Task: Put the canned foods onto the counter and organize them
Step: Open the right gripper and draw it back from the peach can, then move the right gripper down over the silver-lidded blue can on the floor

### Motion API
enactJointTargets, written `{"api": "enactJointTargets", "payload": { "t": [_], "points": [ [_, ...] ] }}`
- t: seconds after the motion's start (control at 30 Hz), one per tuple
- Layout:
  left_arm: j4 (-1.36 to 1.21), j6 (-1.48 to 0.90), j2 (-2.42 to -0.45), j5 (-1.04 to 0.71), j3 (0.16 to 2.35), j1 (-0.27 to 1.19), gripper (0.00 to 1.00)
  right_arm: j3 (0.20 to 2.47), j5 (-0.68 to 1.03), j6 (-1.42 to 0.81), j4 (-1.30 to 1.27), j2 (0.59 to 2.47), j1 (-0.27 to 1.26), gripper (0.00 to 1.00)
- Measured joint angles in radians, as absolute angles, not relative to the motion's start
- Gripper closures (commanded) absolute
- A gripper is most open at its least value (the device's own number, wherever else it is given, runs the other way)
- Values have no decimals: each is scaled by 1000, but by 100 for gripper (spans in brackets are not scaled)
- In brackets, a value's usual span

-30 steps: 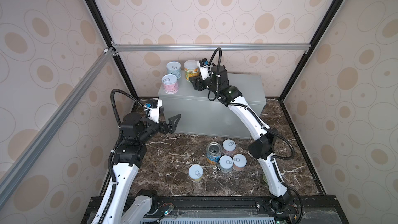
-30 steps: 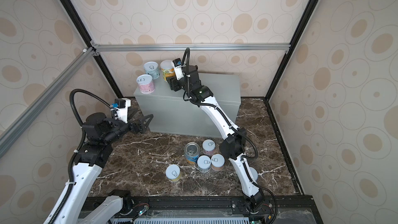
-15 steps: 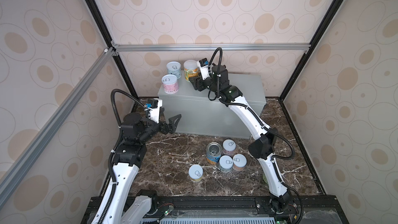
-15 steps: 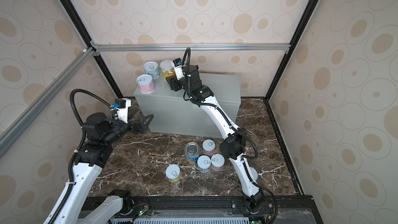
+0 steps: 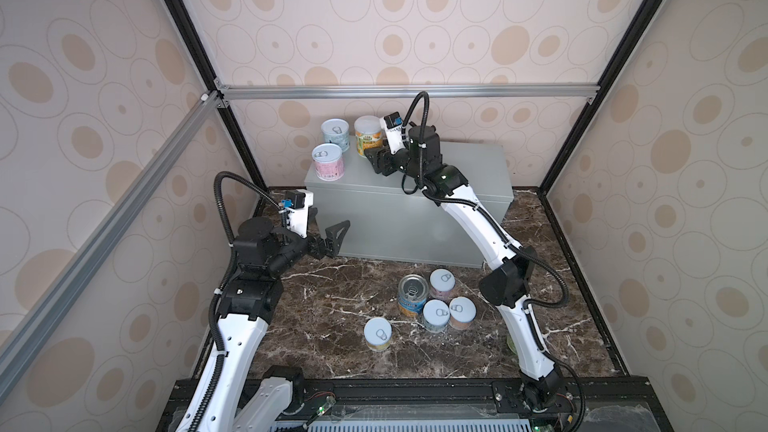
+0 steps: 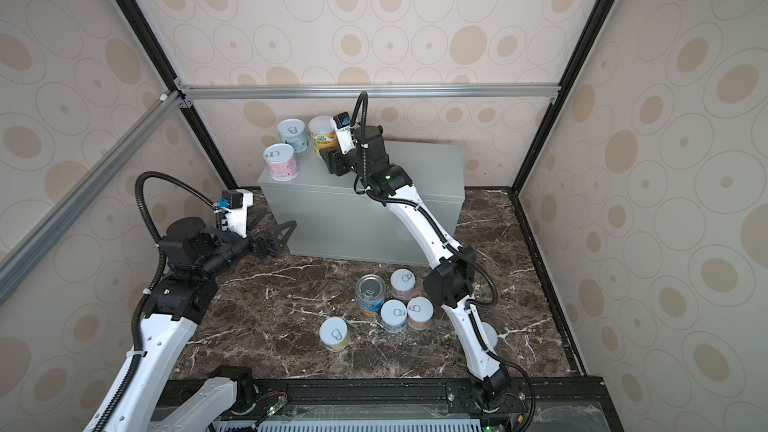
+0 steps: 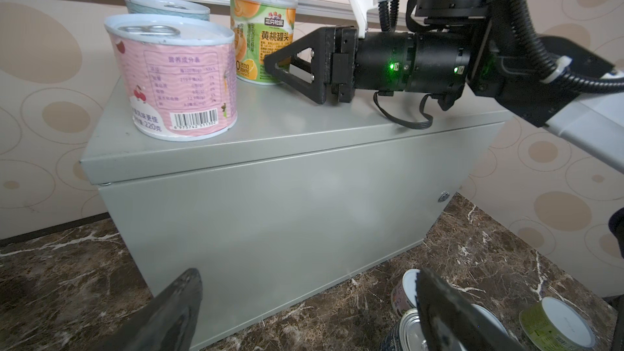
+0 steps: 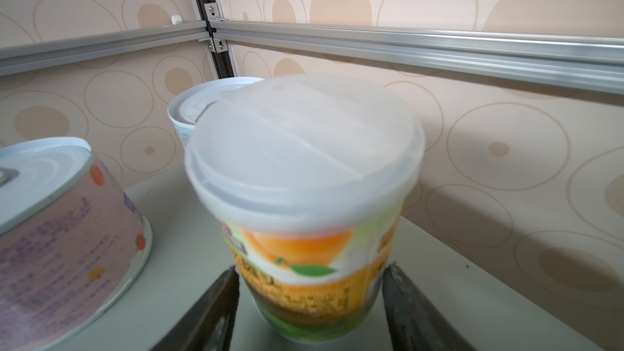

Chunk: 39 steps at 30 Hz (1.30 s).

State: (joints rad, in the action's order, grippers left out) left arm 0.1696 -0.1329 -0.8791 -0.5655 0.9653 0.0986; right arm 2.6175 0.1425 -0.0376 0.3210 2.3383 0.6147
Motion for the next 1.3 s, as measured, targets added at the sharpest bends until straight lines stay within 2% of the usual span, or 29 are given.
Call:
{"api": "enactJointTargets", "payload": {
  "t": [0.13,0.37,0.67,0.87,1.17,1.3],
  "points": [
    [170,-133,-879,-566,965,100,2,2619,142,-41,320,2338,615,12],
    [169,-133,-879,-566,965,103,2,2498,138,-33,257,2276,615,4],
    [170,-133,-873,-551,965,103,2,1984,119,-36,137,1926,616,0],
    [172,-133,-864,-548,965,104,2,1755,76,-11,200,1678,635,0],
    [205,-133,-854,-544,964,105,2,1500,-138,49,431,1271,874,0],
    [229,-134,-839,-569,943,107,2,1372,-254,12,521,1161,1005,0]
  ]
}}
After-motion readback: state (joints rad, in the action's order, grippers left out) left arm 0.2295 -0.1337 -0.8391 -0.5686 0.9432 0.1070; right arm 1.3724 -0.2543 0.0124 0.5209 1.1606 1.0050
